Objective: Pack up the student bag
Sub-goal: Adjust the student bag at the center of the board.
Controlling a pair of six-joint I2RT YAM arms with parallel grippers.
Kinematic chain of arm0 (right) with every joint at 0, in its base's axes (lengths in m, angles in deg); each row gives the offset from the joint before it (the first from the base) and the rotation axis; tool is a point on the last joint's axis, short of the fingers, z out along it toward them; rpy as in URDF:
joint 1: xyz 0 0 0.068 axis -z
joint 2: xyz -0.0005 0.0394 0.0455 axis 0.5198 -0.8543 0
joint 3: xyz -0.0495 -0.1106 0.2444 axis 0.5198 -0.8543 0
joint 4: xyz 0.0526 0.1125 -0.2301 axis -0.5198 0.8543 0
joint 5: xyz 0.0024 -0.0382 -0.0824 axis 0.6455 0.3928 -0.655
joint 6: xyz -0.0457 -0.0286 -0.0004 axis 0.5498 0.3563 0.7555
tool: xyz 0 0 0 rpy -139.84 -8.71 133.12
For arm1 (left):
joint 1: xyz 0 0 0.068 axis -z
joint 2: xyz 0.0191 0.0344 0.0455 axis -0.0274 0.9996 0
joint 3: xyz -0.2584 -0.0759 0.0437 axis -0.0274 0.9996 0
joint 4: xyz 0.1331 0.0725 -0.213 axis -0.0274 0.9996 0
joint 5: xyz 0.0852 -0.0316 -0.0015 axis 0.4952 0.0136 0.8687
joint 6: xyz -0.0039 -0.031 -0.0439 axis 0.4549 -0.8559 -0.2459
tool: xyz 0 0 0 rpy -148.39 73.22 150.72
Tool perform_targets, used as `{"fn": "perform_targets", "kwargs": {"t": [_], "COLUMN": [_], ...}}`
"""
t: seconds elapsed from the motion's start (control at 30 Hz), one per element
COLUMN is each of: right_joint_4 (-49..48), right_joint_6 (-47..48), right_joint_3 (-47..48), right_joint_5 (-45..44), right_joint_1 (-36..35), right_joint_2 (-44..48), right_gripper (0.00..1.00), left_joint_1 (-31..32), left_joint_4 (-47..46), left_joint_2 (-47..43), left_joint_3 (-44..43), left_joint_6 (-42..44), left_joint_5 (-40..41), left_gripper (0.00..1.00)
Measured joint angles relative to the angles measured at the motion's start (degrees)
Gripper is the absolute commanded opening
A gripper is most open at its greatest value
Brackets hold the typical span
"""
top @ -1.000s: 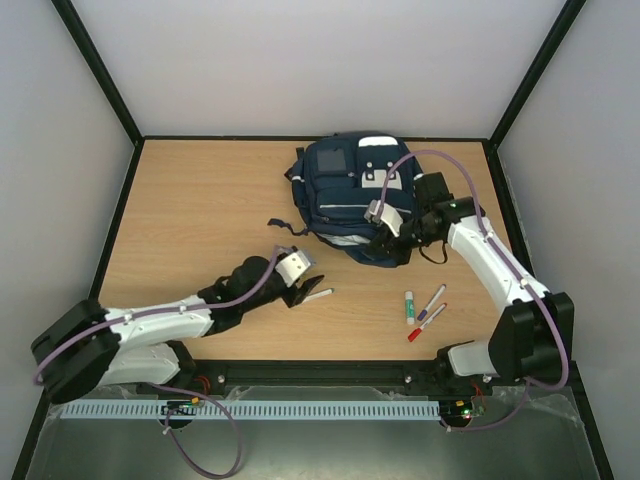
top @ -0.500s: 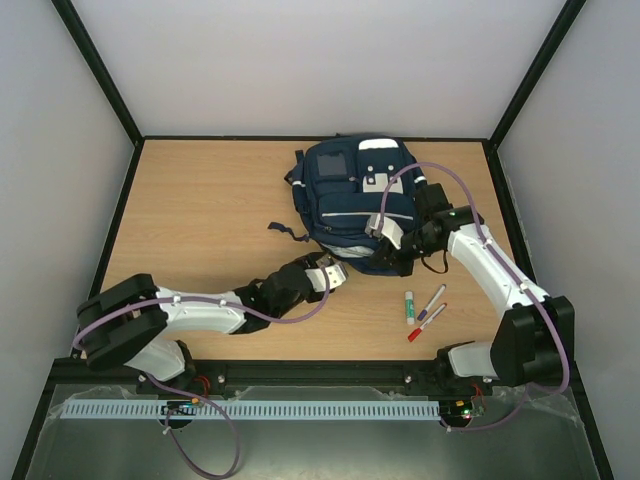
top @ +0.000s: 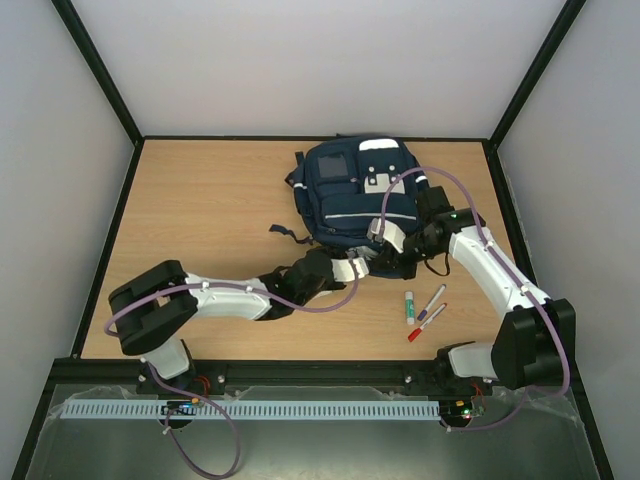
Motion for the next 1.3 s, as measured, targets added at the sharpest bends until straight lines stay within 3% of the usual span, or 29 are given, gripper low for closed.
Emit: {"fn": "perform_targets", "kwargs": {"t": [0.13,0.33,0.5,0.73,0.87,0.93,1.07,1.2,1.3], "right_joint_4": [0.90,0.37,1.57,3.10,4.24,4.42,4.39,4.00,3.28], "right_joint_6": [1.49,0.42,2.75,4.50,5.11,5.27,5.53,6.19,6.45], "right_joint_3": [-0.17,-0.33,0.22,2.19,2.29,2.45,2.45,1.88,0.63], "right_joint_5": [-3.37,-8.72,-8.20,-5.66,-4.63,-4.59,-5.22,-6.88,-8.00], "right_joint_1": [0.11,2.82,3.96,5.33,5.31,5.31,5.33,5.38,6.16], "right_joint_2": [0.02,0.28,-0.61,-3.78,-4.35,-4.72,-5.25,-5.40,-5.68], "right_gripper": [0.01,0.01,0.01,0.02,0.02,0.02,0.02,0.02,0.10], "left_joint_1": [-1.44,-6.29,-8.61,-10.45,-13.00,-13.27,-13.25,-13.42,-13.75], "left_joint_4": [10.51,37.59,47.28,51.69,53.00,52.96,51.84,49.81,45.18], "left_joint_2": [1.75,7.48,8.02,8.09,8.52,8.50,6.47,-0.33,-6.75], "left_joint_3": [-7.54,-25.55,-28.22,-28.15,-28.22,-28.22,-27.32,-24.98,-21.51], "left_joint_6": [-0.31,-2.21,-5.99,-9.68,-11.76,-13.40,-15.87,-17.77,-20.44], "left_joint_5": [-4.55,-21.92,-32.13,-45.07,-52.22,-54.25,-55.71,-55.56,-53.27], "left_gripper": [0.09,0.07,0.09,0.11,0.39,0.46,0.54,0.56,0.59]}}
